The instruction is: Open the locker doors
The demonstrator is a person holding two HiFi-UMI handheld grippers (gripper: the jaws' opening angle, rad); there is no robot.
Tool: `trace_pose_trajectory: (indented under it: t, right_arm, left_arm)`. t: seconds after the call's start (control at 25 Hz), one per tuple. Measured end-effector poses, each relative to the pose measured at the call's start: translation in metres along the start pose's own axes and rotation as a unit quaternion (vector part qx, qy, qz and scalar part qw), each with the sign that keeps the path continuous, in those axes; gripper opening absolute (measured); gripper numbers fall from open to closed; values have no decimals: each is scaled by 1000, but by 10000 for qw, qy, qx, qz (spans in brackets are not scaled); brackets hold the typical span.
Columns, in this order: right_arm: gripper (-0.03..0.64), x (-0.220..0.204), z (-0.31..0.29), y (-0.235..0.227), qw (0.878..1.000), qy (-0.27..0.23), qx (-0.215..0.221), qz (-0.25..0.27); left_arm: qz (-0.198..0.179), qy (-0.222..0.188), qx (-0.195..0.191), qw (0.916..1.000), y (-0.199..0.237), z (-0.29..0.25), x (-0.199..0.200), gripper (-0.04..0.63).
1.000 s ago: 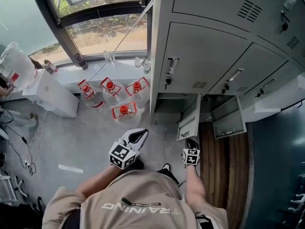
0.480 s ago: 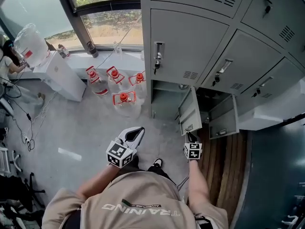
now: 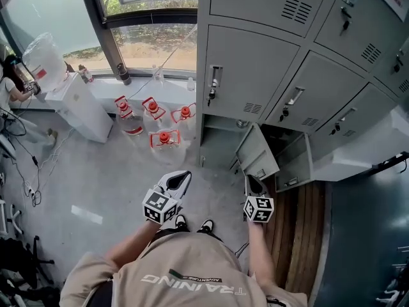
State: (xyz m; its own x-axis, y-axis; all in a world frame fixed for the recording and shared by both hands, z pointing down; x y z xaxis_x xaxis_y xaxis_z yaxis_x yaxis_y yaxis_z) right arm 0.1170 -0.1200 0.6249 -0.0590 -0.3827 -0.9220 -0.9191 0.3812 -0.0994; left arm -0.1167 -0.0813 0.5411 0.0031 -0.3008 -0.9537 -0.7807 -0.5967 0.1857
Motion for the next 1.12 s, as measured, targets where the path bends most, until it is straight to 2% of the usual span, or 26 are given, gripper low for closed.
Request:
trace_pose_trajectory:
  t: [0.2,0.32,0.44,0.8,0.96,1.12]
  right_arm:
    - [12,77,31,60,9946,-785,575,356]
    - [11,112,52,84,9907,-1076,660,499]
    - [11,137,65,101,9878,-1270,676,603]
    - [11,165,67,109,9844,-1408,621,858]
    - [12,164,61,115,9826,-1375,578,1111]
    - [11,164,59,119,9823,-1438,629,1025]
  left_arm:
    - [-67,-378,-92,9992,3,1,22,8]
    - [-68,-499,-104,9987,2,7,36,8]
    - [-373,-645,-98,9972,4,11,53,8]
    - [-637,-932,-192,9934,8,7,88,8]
    - [-692,-805,-252,9940,8,8,83,8]
    - [-606,-721,-237,9953,11,9,76,7]
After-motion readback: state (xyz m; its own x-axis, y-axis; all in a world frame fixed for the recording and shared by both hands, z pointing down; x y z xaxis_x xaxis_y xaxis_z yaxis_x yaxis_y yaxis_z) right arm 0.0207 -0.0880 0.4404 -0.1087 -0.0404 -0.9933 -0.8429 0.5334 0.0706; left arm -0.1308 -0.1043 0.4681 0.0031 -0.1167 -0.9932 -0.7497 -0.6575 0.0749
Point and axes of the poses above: the fingertips, and each gripper's own axes: z backward along the fingers, y to its left, x out of its top, the point moved 1 cm from there along z, backward along the fingers, and after that the axes turned 1 degree about z, right-handed, at the moved point
